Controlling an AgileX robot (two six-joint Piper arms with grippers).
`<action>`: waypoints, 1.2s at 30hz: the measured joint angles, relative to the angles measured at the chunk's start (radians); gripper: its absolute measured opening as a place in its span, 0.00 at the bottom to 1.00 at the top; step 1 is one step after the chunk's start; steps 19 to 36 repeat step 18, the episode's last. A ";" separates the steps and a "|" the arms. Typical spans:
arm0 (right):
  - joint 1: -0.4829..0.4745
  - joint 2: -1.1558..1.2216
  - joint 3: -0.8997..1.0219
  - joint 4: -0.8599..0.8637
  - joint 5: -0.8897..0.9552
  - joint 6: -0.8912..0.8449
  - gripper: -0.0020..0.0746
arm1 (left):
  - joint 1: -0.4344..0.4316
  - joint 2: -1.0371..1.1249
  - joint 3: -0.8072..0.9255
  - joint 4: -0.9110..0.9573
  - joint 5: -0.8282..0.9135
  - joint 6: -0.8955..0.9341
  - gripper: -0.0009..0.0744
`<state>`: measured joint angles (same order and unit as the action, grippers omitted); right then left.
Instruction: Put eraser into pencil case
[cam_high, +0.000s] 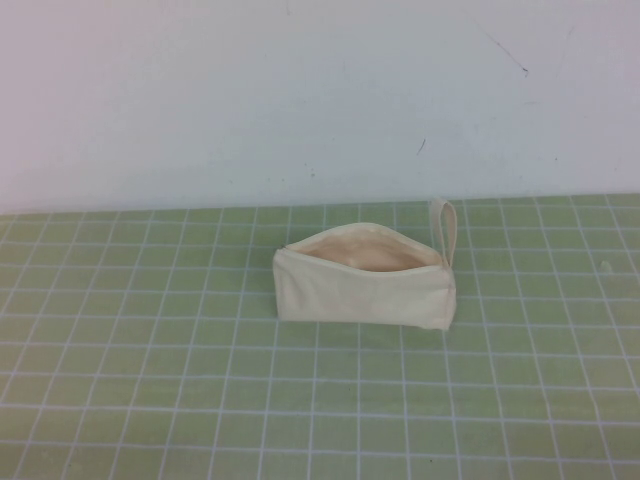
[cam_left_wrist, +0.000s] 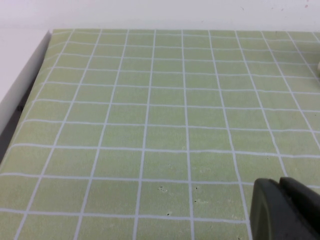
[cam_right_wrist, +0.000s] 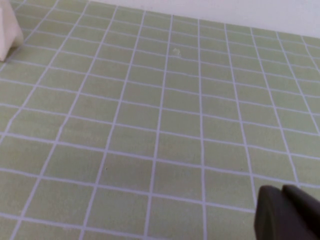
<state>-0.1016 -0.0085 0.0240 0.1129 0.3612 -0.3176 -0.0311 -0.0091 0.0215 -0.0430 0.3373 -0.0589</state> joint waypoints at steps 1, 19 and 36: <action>0.000 0.000 0.000 0.000 0.000 0.002 0.03 | 0.000 0.000 0.000 0.000 0.000 0.000 0.01; 0.000 0.000 0.000 -0.002 0.000 0.097 0.03 | 0.000 0.000 0.000 0.000 0.000 0.000 0.01; 0.000 0.000 0.000 -0.002 0.000 0.097 0.03 | 0.000 0.000 0.000 0.000 0.000 0.000 0.01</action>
